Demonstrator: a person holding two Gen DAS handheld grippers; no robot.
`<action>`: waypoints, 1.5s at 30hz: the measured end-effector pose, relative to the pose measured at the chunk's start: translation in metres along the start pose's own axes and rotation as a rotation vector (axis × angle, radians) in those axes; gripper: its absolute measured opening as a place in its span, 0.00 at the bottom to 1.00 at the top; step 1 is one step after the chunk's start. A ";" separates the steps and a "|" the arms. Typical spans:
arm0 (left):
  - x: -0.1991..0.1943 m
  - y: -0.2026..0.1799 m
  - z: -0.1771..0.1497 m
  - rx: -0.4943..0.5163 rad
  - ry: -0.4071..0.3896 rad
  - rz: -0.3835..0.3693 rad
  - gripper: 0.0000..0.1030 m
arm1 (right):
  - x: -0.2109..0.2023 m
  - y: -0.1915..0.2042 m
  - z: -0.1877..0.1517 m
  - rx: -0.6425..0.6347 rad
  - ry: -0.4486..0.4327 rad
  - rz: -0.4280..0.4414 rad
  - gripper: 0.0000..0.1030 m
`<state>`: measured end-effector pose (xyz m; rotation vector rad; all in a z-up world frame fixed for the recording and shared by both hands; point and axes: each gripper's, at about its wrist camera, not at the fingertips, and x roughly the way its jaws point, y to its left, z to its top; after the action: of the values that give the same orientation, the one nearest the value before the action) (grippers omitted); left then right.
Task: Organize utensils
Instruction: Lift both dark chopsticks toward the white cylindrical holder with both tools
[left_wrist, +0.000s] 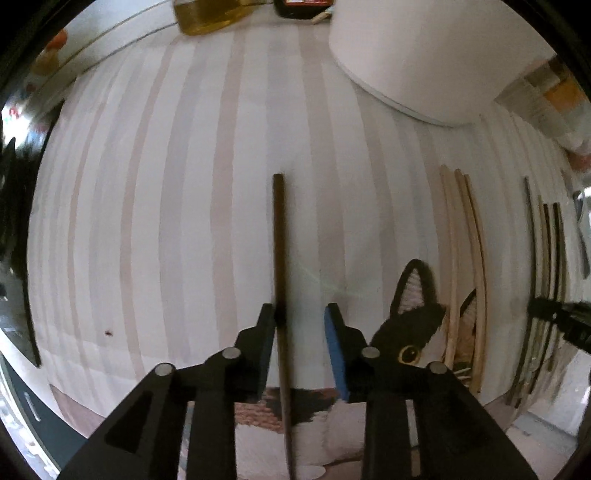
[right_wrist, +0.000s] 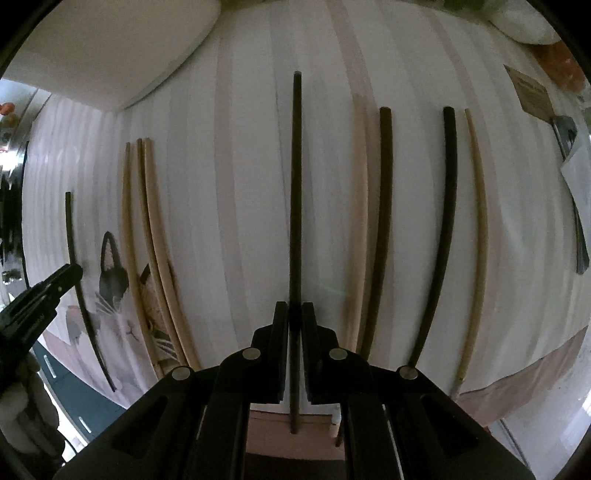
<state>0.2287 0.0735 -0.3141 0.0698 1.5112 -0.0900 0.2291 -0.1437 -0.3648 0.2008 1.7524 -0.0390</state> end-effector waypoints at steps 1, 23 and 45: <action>0.001 -0.003 -0.001 0.010 -0.011 0.014 0.26 | 0.000 0.003 0.001 -0.008 -0.002 -0.010 0.07; -0.050 -0.029 -0.023 -0.036 -0.184 0.083 0.04 | -0.054 0.005 0.002 0.002 -0.247 0.003 0.05; -0.139 -0.030 -0.006 -0.094 -0.345 -0.032 0.04 | -0.124 -0.039 -0.066 -0.050 -0.492 0.083 0.05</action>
<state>0.2114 0.0465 -0.1757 -0.0435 1.1700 -0.0535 0.1810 -0.1875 -0.2341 0.2074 1.2520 0.0151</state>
